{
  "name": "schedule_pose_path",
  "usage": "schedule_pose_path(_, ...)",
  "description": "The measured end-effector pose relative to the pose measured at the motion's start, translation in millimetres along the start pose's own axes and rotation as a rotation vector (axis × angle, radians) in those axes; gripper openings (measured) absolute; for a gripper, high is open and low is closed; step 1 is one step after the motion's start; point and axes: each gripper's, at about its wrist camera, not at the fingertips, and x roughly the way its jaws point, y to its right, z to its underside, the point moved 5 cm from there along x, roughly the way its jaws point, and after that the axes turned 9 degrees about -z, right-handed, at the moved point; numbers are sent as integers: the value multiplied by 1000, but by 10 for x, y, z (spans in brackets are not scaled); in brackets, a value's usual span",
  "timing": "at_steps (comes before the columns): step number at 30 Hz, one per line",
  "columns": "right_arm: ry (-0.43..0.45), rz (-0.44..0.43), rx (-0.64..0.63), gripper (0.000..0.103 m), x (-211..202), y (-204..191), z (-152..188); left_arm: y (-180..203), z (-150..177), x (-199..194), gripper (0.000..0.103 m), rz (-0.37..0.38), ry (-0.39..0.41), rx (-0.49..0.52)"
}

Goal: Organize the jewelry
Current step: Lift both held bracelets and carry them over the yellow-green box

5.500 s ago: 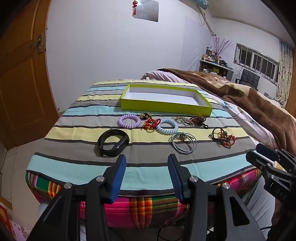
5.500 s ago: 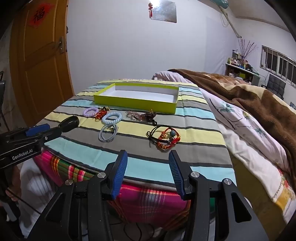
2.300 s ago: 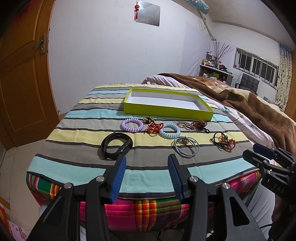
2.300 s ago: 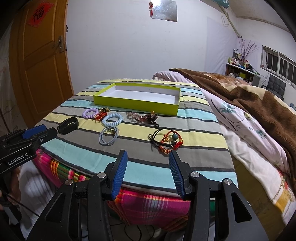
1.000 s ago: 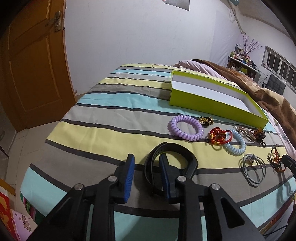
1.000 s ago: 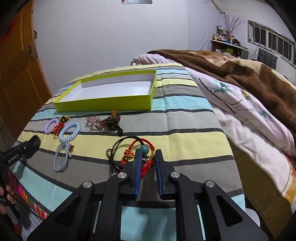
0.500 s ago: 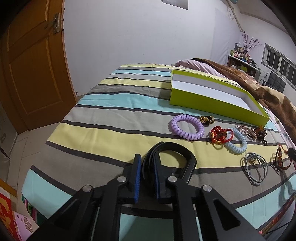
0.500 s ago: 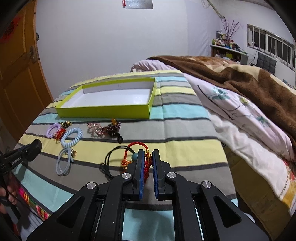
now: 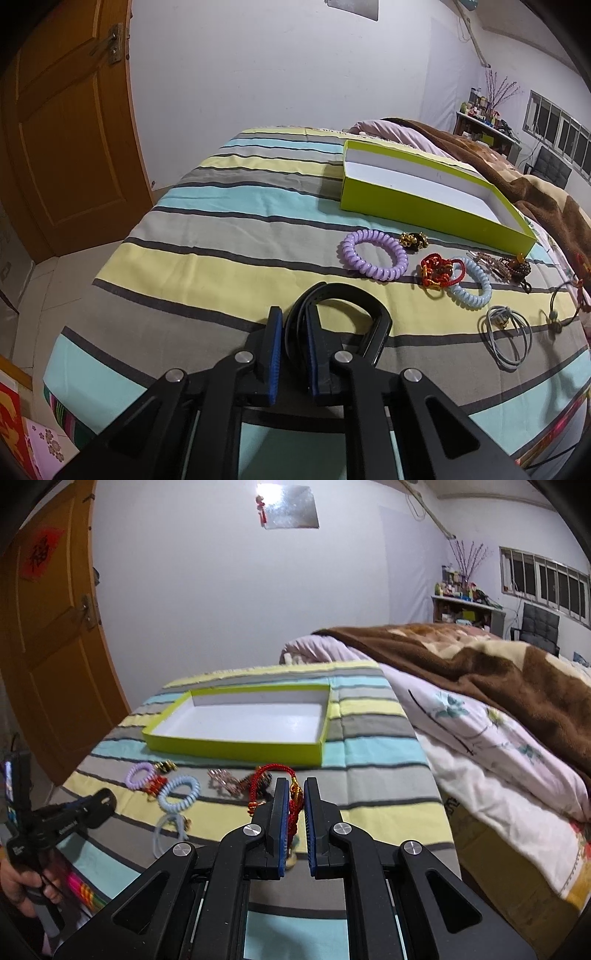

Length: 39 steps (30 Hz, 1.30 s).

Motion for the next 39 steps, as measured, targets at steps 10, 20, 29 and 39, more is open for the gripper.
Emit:
schedule_pose_path(10,45,-21,-26,8,-109,-134,-168,-8,-95,-189,11,36,42,-18)
schedule_pose_path(20,45,-39,-52,8,-132,-237,-190,62,-255,-496,11,85,99,-17)
schedule_pose_path(29,39,-49,-52,8,-23,-215,-238,316,-464,-598,11,132,139,27)
schedule_pose_path(39,13,-54,-54,8,385,-85,-481,640,-834,-338,11,168,145,73)
